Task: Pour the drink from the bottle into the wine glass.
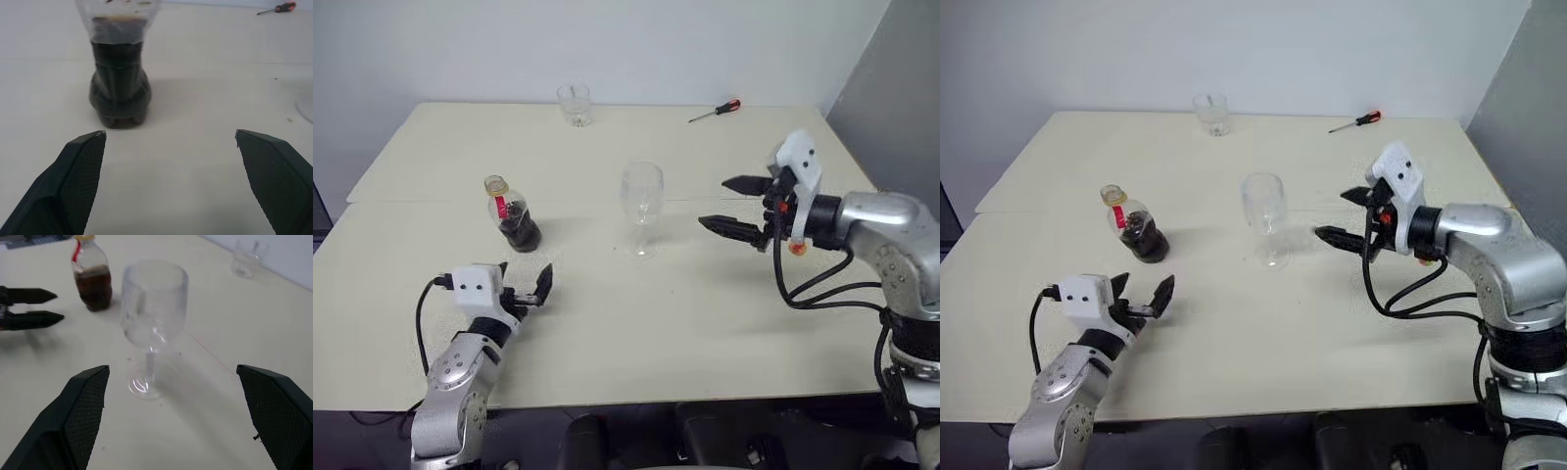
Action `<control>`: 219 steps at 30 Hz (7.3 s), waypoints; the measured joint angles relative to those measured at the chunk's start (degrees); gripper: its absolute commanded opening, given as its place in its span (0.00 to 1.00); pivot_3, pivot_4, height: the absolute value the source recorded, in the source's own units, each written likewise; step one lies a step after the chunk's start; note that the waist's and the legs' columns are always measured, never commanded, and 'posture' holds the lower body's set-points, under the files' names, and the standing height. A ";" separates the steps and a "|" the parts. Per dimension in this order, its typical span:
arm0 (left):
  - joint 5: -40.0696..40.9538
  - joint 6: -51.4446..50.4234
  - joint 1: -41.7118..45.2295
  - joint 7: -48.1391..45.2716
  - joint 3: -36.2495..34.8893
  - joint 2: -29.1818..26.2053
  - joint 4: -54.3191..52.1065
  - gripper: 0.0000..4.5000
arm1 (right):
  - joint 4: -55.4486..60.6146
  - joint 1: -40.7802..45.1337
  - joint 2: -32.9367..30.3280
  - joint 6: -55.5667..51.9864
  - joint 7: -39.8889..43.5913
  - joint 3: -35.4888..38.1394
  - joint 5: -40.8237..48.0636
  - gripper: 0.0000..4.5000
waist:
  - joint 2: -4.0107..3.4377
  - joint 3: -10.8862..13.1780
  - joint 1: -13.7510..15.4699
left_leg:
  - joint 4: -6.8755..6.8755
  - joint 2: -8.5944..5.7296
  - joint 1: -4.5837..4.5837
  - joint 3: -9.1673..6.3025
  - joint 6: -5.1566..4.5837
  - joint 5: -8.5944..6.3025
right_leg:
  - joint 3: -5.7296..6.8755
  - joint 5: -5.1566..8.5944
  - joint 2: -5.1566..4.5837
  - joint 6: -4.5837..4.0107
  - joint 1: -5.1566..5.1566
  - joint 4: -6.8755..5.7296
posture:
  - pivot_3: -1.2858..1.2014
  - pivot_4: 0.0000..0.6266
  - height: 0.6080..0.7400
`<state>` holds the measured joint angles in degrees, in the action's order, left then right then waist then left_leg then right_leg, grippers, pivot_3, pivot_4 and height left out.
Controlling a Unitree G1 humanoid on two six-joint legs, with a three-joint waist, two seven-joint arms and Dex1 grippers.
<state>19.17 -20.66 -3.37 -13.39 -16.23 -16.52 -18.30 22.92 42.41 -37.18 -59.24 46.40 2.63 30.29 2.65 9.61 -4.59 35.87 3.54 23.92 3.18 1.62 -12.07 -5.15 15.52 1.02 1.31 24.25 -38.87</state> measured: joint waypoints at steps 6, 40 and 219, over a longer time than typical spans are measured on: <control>-0.13 1.35 4.31 0.19 -1.03 -1.09 2.68 1.00 | 2.27 5.36 2.14 -2.93 -2.09 -0.93 4.84 0.99 | 0.04 0.03 0.28 | 0.02 -0.02 0.10 0.02 0.00 0.00 | 0.02 0.02 -0.06 0.07 -0.01 0.04 | 0.52 0.24 1.00; -6.17 9.71 21.79 -4.80 2.65 -5.73 24.73 0.73 | 1.73 6.31 0.10 -1.27 -5.28 -10.73 1.77 1.00 | 0.04 0.03 1.38 | 0.08 0.03 0.14 0.07 0.00 0.00 | 0.13 -0.10 -0.09 -0.04 0.01 -0.01 | 0.52 0.24 1.00; -65.13 75.80 82.49 9.68 45.38 -21.25 85.95 0.15 | 17.74 -24.87 4.47 15.89 -22.65 0.65 0.00 1.00 | 0.05 0.08 2.86 | 1.19 -0.75 0.83 -1.07 0.01 0.03 | 1.41 -0.19 -0.18 -0.07 -0.07 -0.76 | 0.52 0.24 1.00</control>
<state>-45.96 55.14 79.11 -3.71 29.15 -37.78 67.65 40.66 17.54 -32.71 -43.34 23.75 3.28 30.30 2.70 9.69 -1.73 37.06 2.79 24.75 2.11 1.63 -12.05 -3.73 15.33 0.84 1.24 24.18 -39.64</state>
